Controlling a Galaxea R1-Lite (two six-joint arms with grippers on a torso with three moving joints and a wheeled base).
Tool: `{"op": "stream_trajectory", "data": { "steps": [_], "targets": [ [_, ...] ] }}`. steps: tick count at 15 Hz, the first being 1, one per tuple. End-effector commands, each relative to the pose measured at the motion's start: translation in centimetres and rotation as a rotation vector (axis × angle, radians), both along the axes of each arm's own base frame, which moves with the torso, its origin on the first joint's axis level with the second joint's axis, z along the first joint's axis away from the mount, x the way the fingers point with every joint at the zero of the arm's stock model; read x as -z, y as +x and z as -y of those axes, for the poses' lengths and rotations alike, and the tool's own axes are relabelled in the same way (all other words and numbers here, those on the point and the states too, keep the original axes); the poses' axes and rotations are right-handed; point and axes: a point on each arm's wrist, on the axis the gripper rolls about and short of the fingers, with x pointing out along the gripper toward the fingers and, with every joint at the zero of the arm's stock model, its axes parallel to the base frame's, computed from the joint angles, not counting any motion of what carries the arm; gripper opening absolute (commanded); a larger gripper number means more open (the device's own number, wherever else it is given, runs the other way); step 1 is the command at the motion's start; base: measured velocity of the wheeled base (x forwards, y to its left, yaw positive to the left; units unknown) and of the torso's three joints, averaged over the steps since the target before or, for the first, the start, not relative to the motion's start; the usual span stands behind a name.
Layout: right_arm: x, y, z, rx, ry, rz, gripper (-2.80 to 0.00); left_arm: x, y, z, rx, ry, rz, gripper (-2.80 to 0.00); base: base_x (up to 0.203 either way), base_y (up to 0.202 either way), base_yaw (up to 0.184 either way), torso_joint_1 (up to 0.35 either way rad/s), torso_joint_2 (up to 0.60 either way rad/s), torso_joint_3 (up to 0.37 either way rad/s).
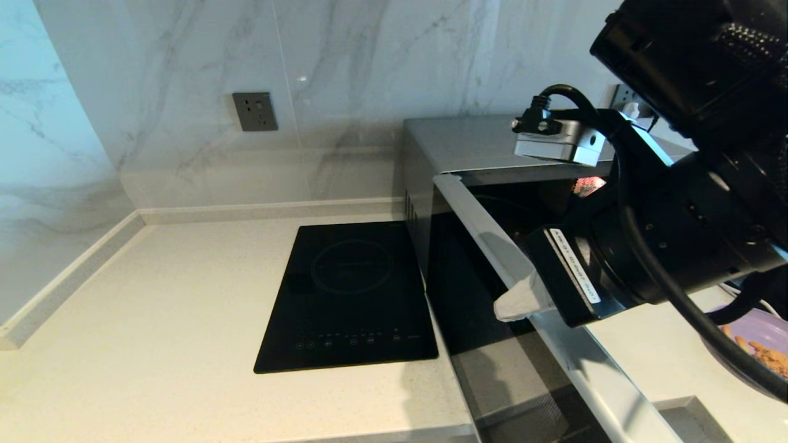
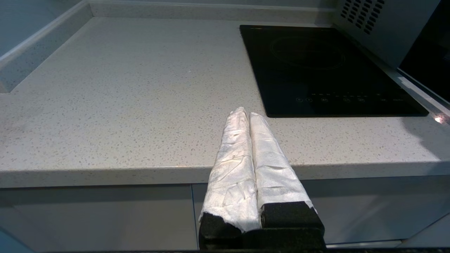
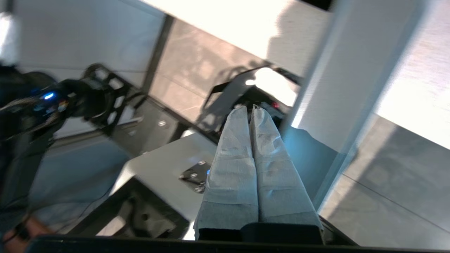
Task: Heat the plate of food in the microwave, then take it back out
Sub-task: Close the microwave oven
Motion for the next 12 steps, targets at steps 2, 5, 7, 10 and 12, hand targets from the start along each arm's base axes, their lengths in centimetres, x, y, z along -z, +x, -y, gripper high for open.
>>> {"op": "stream_trajectory", "data": {
  "steps": [2,5,7,10,12],
  "targets": [
    [0.3,0.5,1.2,0.061,-0.053,-0.028,-2.8,0.0,0.0,0.0,-0.001,-0.001,-0.001,-2.8,0.0,0.0,0.0,0.0,0.0,0.0],
    [0.4,1.1,2.1,0.124,-0.065,-0.037,-2.8,0.0,0.0,0.0,-0.002,-0.001,-0.001,-2.8,0.0,0.0,0.0,0.0,0.0,0.0],
    [0.3,1.5,2.6,0.159,-0.063,-0.04,-2.8,0.0,0.0,0.0,-0.001,-0.001,-0.001,-2.8,0.0,0.0,0.0,0.0,0.0,0.0],
    [0.6,2.6,3.5,0.301,-0.107,-0.006,-2.8,0.0,0.0,0.0,-0.001,-0.001,-0.001,-2.8,0.0,0.0,0.0,0.0,0.0,0.0],
    [0.5,3.3,4.5,0.357,-0.105,-0.006,-2.8,0.0,0.0,0.0,-0.001,-0.001,-0.001,-2.8,0.0,0.0,0.0,0.0,0.0,0.0]
  ]
}}
